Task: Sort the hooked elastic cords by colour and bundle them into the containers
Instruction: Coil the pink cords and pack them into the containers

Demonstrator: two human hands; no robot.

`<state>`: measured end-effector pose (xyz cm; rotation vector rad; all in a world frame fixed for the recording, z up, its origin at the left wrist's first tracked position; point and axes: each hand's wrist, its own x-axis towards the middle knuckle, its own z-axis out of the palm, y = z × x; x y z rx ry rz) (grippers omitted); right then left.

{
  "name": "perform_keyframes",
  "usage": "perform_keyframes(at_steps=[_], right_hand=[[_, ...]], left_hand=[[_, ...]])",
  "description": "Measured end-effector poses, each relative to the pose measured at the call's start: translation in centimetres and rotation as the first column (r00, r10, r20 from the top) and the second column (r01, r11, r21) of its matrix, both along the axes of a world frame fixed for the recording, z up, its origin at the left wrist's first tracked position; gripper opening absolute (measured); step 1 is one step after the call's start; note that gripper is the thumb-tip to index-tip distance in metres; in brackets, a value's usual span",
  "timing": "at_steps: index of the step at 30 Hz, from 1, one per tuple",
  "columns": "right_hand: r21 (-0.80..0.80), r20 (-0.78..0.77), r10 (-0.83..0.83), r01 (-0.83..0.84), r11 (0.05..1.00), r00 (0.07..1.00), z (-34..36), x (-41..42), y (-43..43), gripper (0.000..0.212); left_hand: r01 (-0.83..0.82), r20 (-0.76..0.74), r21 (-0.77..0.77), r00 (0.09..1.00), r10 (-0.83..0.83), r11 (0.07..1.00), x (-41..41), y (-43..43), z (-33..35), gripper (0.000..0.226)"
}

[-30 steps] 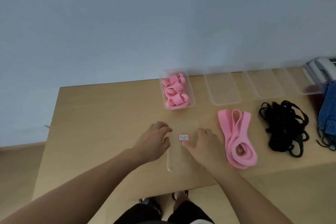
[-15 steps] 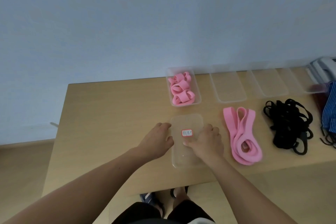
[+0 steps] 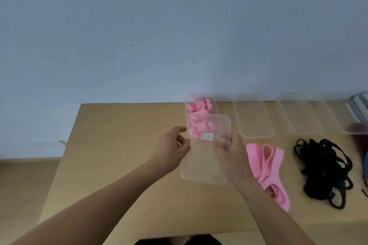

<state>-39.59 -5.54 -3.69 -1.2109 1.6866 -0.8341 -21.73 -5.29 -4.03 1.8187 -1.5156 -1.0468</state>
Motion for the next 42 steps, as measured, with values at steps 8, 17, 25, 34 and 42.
perform_keyframes(at_steps=[8,17,25,34,42], right_hand=[[-0.001,-0.212,0.154,-0.158,0.987,0.965,0.6,0.0,-10.0,0.037],[0.076,-0.360,0.239,-0.227,0.971,0.902,-2.3,-0.5,-14.2,0.038],[0.106,-0.504,0.266,-0.247,0.963,0.821,-3.1,-1.1,-14.6,0.037],[0.166,-0.576,0.285,-0.231,0.959,0.766,-3.3,-1.4,-14.7,0.023],[0.141,-0.476,0.270,-0.230,0.963,0.837,-3.9,-1.2,-13.8,0.015]], left_hand=[[-0.198,0.082,-0.009,0.977,0.198,0.980,-1.5,-8.3,0.1,0.037],[-0.233,0.194,0.022,0.955,0.224,0.972,-2.4,-11.0,-2.4,0.036],[-0.277,0.163,0.035,0.950,0.267,0.960,-2.8,-11.0,-3.1,0.031],[-0.285,0.083,0.092,0.957,0.278,0.954,-2.6,-10.9,-3.0,0.021],[-0.006,0.588,0.059,0.808,-0.030,0.998,-3.6,-10.4,-2.0,0.057]])
